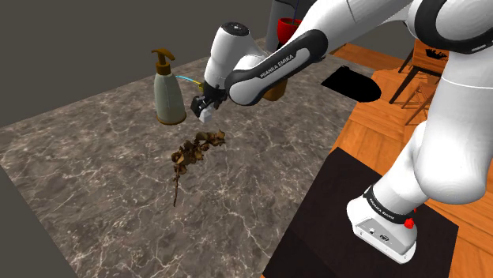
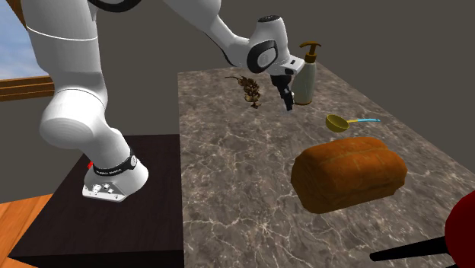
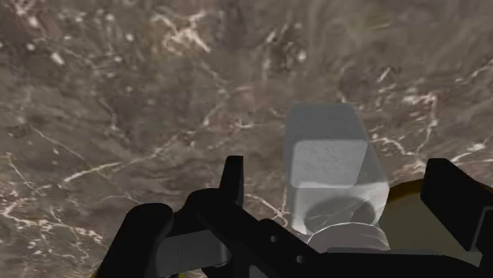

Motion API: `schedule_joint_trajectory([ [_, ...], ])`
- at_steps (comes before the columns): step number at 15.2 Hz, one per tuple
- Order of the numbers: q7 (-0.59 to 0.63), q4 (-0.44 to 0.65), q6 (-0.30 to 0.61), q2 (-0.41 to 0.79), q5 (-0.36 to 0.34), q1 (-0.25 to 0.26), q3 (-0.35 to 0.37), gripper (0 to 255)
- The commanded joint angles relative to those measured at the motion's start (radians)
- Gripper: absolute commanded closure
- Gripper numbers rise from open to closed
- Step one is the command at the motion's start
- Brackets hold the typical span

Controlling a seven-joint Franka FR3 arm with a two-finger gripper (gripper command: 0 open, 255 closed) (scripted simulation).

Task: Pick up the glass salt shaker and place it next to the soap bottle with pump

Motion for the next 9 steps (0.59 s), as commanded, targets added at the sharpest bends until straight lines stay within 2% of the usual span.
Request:
schedule_joint_trajectory([
  [1,0.0,0.0,0.0,0.0,0.0,0.0,0.0,0],
  [6,-0.022,-0.036,-0.08,-0.117,0.031,-0.007,0.018,0],
  [9,-0.022,-0.036,-0.08,-0.117,0.031,-0.007,0.018,0],
])
